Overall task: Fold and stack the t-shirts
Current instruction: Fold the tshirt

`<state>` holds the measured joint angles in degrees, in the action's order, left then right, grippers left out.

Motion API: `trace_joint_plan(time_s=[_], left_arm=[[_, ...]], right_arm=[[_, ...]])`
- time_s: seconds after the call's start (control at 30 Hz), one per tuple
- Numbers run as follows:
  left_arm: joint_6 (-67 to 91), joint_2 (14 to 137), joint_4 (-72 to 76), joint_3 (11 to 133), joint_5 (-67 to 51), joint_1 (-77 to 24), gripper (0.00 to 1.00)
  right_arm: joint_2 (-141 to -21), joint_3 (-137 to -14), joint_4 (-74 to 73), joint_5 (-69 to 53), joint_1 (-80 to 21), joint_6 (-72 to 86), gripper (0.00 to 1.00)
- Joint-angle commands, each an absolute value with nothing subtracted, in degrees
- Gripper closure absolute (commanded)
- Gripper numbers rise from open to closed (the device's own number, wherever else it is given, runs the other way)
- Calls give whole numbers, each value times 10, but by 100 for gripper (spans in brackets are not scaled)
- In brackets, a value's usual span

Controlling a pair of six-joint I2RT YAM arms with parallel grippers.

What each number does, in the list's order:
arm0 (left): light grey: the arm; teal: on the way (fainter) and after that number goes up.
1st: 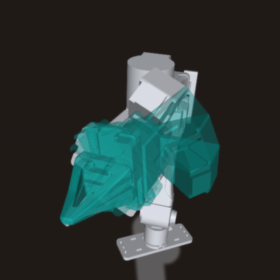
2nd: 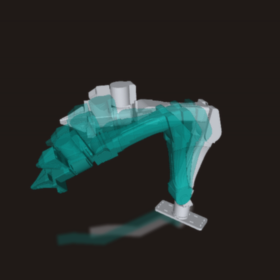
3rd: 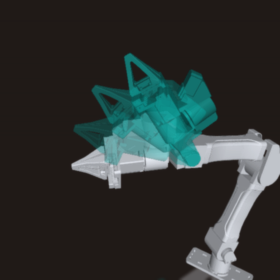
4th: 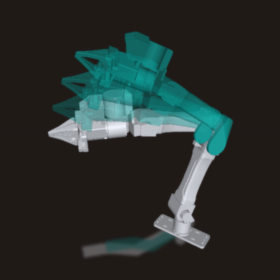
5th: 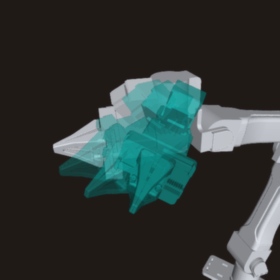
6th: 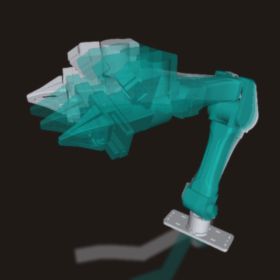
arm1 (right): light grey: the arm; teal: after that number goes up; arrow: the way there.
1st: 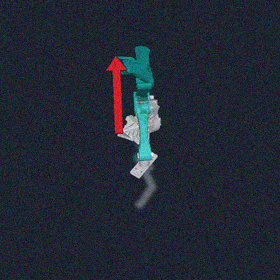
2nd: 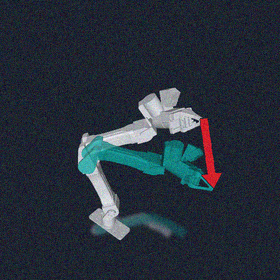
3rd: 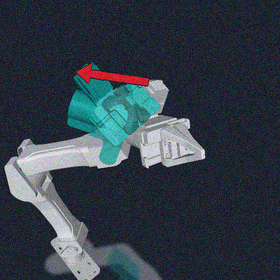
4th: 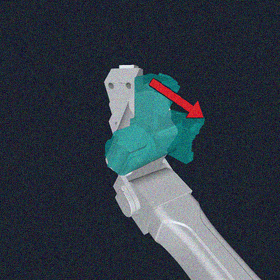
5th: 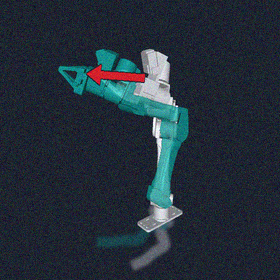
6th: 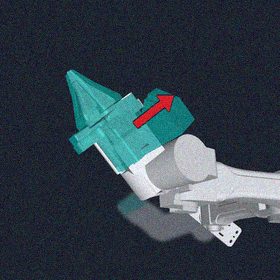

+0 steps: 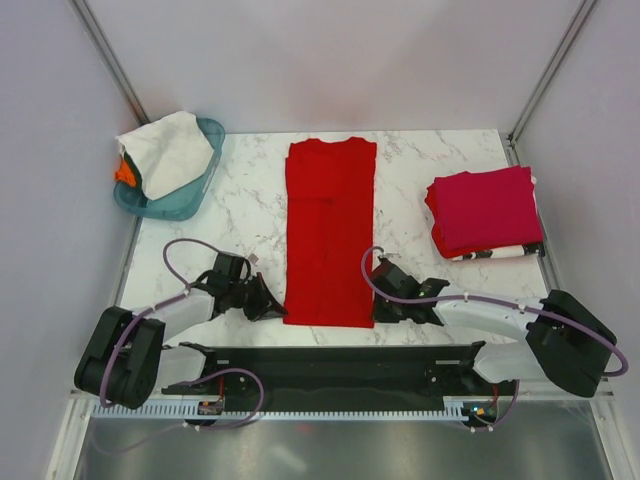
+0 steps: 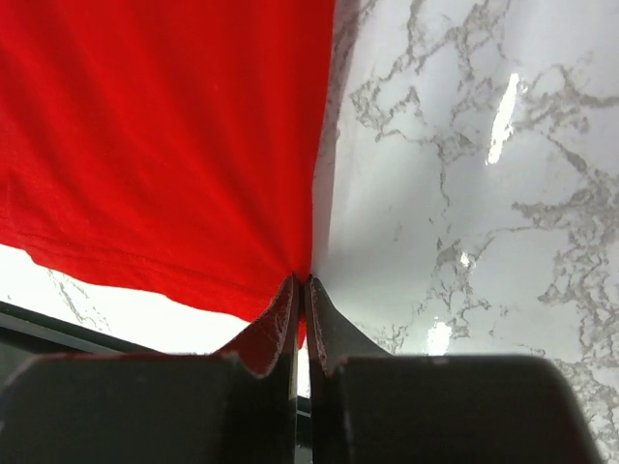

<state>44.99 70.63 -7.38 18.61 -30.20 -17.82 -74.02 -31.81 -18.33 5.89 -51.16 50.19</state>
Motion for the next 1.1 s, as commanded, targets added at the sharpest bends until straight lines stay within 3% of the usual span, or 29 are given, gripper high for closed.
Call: trace_joint_plan(time_s=[0.0,0.3,0.47,0.6,0.67,0.7,1.07], left_arm=[[454,703,-82,168,-263,-181,98],[481,665,-79,141,-295,-187,98],[505,629,-83,130,-313,-196,92],[511,628,-88,138,-312,-202,89],[511,628,-95,143,-313,-202,93],[511,628,-97,146,-316,-202,95],[512,629,-135,257,-329,-199,98]], right_arm=[[-713,-292,-205,69,-514,522,92],[-694,-287,-197,57,-512,534,79],[-704,-300,-194,30,-512,524,72],[-688,-299,-189,22,-512,523,81],[-683,-301,-190,19,-512,521,97],[-680,-302,-191,17,-512,521,100],[-628,-374,-232,1,-441,480,100]])
